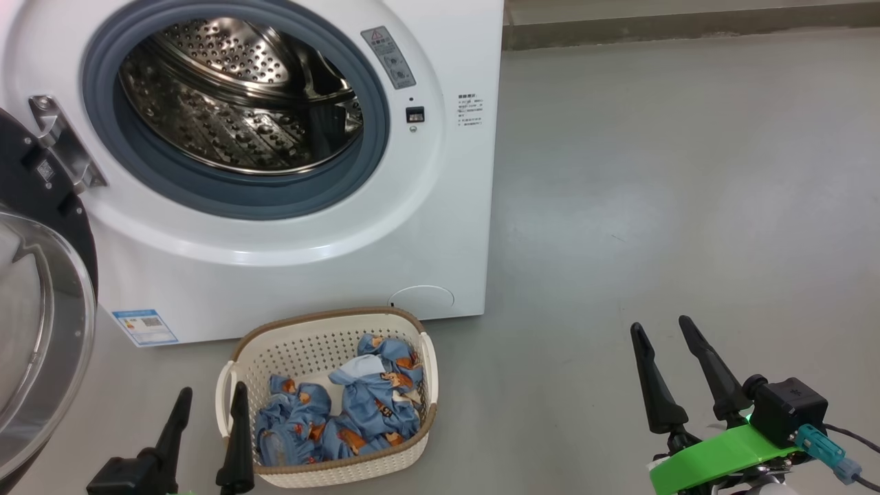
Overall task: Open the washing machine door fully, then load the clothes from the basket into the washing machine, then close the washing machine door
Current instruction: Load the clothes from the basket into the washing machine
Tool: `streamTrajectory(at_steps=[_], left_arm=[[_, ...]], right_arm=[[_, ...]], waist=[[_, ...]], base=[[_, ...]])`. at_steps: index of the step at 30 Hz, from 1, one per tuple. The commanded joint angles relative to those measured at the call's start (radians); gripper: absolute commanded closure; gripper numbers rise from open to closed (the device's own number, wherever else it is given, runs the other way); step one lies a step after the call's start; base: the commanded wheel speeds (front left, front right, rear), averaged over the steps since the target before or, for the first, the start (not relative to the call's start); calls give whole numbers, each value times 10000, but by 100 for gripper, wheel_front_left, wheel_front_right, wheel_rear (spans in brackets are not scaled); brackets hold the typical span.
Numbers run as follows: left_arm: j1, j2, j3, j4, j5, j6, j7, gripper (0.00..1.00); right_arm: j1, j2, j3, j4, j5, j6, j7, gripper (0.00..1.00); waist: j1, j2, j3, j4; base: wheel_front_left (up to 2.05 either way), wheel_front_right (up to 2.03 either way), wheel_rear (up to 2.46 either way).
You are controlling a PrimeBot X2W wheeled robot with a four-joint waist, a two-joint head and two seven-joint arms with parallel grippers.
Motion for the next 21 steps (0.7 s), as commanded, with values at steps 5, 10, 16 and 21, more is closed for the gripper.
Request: streamTrajectory(at_steps=[5,10,16,21], left_arm=[[-345,-11,420,-116,210,-99,-64,0],[-374,-80,469,-70,317,-169,-64,0],[-359,-145,511,23,436,-208,-64,0],[-358,-200,550,18,456,-268,-64,0]], right_arm=[[-103,50,137,-182,-151,16,-111,0],[-107,61,131,-173,-160,16,-113,0],[-133,70,141,-146,-165,16,-114,0],[-140,75,171,-132,-164,16,-115,0]], waist=[[0,0,12,58],[0,0,23,125],[0,0,7,175],[0,0,6,194]], base=[[0,0,0],[0,0,0],[0,0,0],[0,0,0]])
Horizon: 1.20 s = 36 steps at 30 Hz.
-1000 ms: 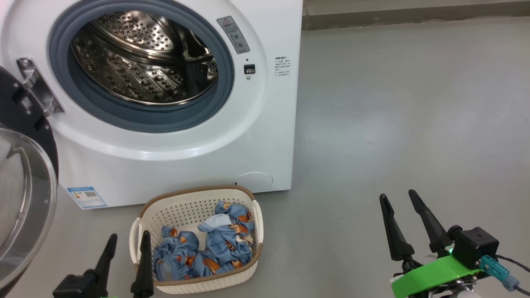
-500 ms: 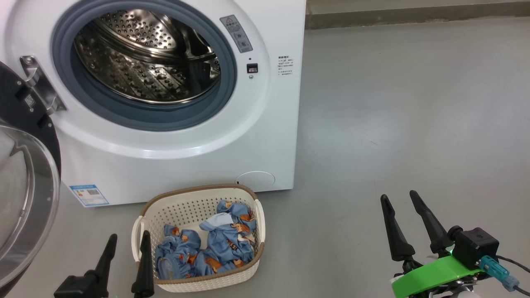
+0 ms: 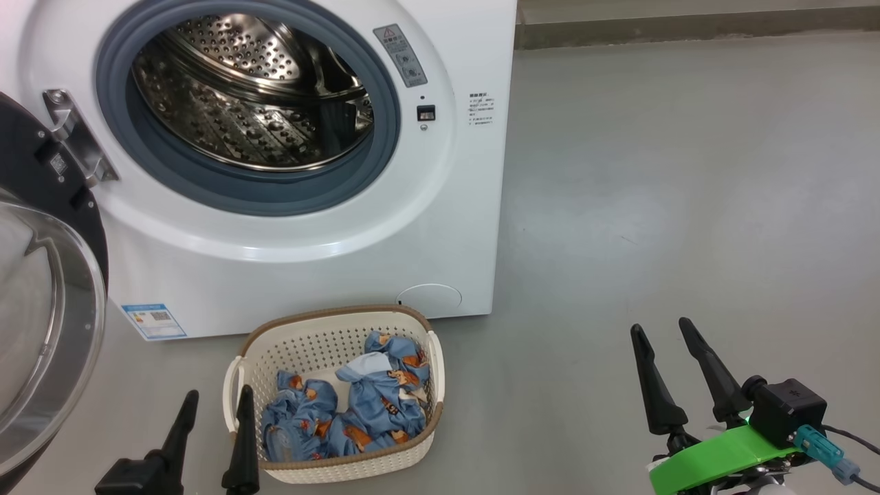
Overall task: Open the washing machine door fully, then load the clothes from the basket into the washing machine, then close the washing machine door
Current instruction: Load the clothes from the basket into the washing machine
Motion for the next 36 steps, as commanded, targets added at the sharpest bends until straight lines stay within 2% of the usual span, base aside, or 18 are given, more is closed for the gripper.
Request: streamTrajectory(at_steps=[1,8,15,26,36], left_arm=[[-347,55,387,-194,108,-48,-64,0],[-366,16,467,-237,-249,-219,-64,0],[-383,2,521,-234,-226,-250,-64,0],[-408,-9,579,-348,292,-158,-64,0],[-418,-93,645,-266,418,-222,-64,0]], right_arm=[[-147,26,231,-217,-141,16,-115,0],[-182,31,266,-176,-132,16,-116,0],[-190,35,259,-126,-115,16,-117,0],[-197,37,265,-77,-144,16,-117,0],[-212,38,259,-81,-176,16,-110,0]], waist=[[0,-1,8,-2],[0,-1,45,3],[0,-1,39,6],[0,-1,39,48],[0,-1,51,120]], base=[[0,0,0],[18,-18,0],[107,-107,0],[139,-139,0],[21,-21,0]])
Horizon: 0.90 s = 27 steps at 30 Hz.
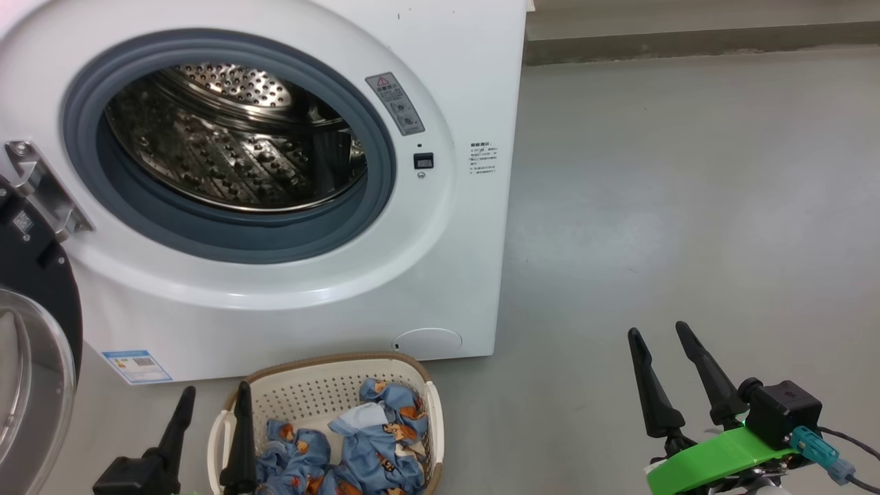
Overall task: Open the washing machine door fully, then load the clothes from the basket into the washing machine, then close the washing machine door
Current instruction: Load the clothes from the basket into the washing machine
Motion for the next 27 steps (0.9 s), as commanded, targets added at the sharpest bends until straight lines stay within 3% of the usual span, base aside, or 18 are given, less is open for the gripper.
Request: streamTrajectory(at_steps=[1,27], left_arm=[[-398,56,378,-194,78,-10,-64,0],[-387,-36,425,-100,232,-148,-65,0]], right_arm=[[-209,15,232,-232,-173,16,-108,0],[-195,19,284,-265,-169,16,-98,0]], waist=[[0,0,0,11],[0,0,58,32]], base=[[0,0,0],[0,0,0]])
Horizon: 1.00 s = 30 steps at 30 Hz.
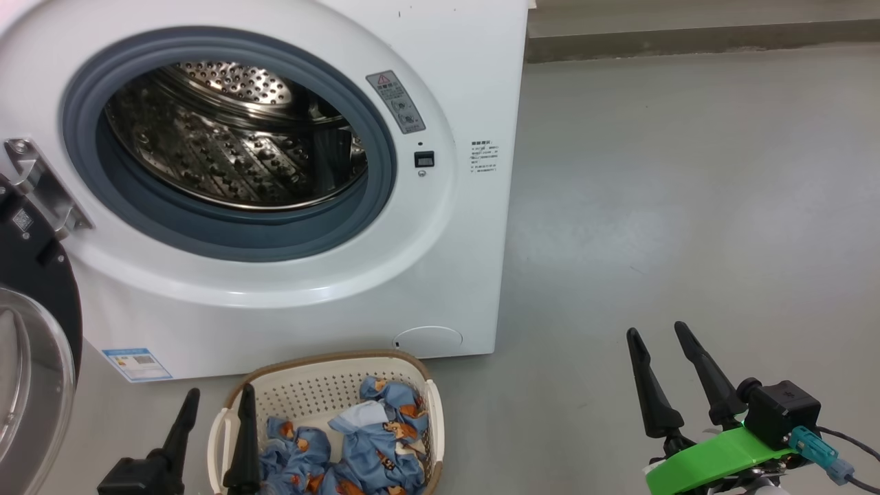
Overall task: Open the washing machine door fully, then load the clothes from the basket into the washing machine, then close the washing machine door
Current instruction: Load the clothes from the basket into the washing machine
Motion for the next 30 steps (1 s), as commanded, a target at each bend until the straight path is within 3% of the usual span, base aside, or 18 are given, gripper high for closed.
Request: streamTrajectory(at_steps=[1,13,22,30], left_arm=[[-387,72,376,-206,135,-30,-65,0],[-706,43,377,-56,115,-51,-65,0],[-1747,200,179,882,123,-107,-65,0],[-3074,790,-217,2653,24,-155,-57,0]], right_arm=[[-197,15,254,-263,-171,16,-97,0],[-315,14,112,-376,-389,16,15,0],[-600,13,-24,-527,-759,16,-23,0],[-1088,20,-4,-737,-657,16,-102,0]], waist=[[-1,0,17,-2],[-1,0,788,-264],[-1,0,2418,-770],[-1,0,3992,-1487]], base=[[0,0,0],[0,0,0],[0,0,0],[0,0,0]])
